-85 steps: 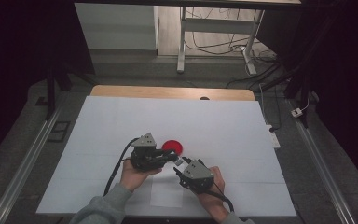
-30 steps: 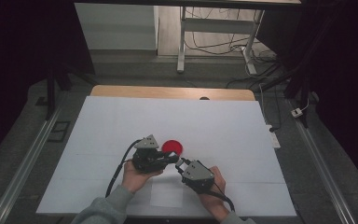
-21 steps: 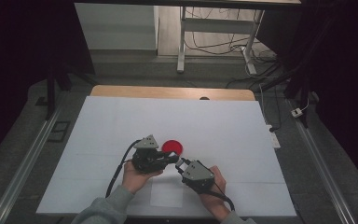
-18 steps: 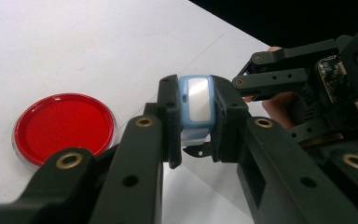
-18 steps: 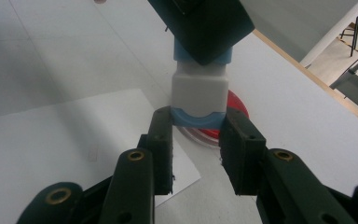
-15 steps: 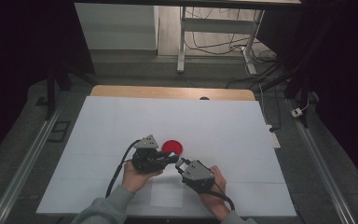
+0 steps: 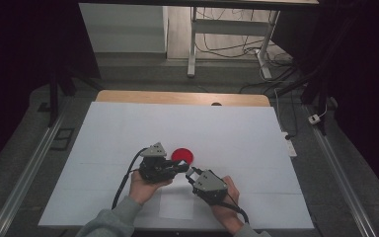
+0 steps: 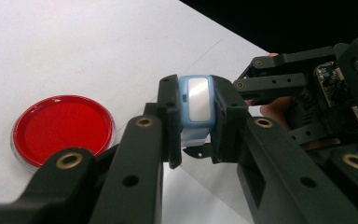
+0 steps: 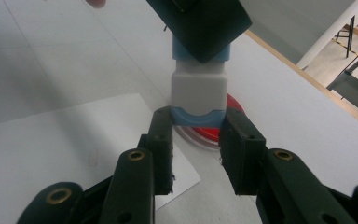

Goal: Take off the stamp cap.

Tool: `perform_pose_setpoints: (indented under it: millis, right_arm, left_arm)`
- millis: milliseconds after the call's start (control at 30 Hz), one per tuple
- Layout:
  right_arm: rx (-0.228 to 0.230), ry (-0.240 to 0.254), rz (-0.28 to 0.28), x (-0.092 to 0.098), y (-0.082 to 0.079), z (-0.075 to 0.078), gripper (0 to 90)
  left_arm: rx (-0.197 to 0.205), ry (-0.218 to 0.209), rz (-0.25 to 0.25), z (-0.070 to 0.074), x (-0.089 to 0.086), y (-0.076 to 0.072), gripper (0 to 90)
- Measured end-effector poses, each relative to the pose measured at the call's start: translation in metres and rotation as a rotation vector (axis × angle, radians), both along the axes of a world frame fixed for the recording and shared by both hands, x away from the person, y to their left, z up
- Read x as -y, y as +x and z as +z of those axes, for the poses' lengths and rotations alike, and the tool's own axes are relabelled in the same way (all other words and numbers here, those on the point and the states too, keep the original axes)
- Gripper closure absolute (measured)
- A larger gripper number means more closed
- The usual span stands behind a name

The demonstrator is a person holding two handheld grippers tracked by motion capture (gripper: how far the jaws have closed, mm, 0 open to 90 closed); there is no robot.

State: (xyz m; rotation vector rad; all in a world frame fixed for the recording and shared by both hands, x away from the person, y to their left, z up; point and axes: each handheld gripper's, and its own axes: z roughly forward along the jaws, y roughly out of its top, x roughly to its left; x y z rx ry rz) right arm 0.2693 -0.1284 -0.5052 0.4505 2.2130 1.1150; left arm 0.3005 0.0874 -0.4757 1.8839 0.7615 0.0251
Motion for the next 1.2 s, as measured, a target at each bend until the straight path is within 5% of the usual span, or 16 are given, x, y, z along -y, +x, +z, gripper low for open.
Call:
perform_pose_setpoints:
  millis: [200,667,1000,1200]
  right_arm:
    - [0.007,-0.040,0.028,-0.0002,0.0013,0.0020,66.2]
    - [0.004,0.019,-0.009,0.0001,-0.0018,0.0006,66.3]
    - [0.032,-0.053,0.020,0.0001,-0.0013,0.0029,66.4]
    - [0.024,-0.026,0.008,0.0006,-0.0016,0.0024,66.4]
  left_arm:
    - [-0.016,-0.004,-0.008,-0.0004,-0.0016,0.0014,75.4]
    - [-0.003,-0.026,0.005,0.0002,-0.0016,-0.0004,75.4]
    - [-0.020,-0.031,-0.006,-0.0012,-0.0025,0.0009,75.5]
    - [-0.018,-0.050,0.005,-0.0017,-0.0030,0.0004,75.5]
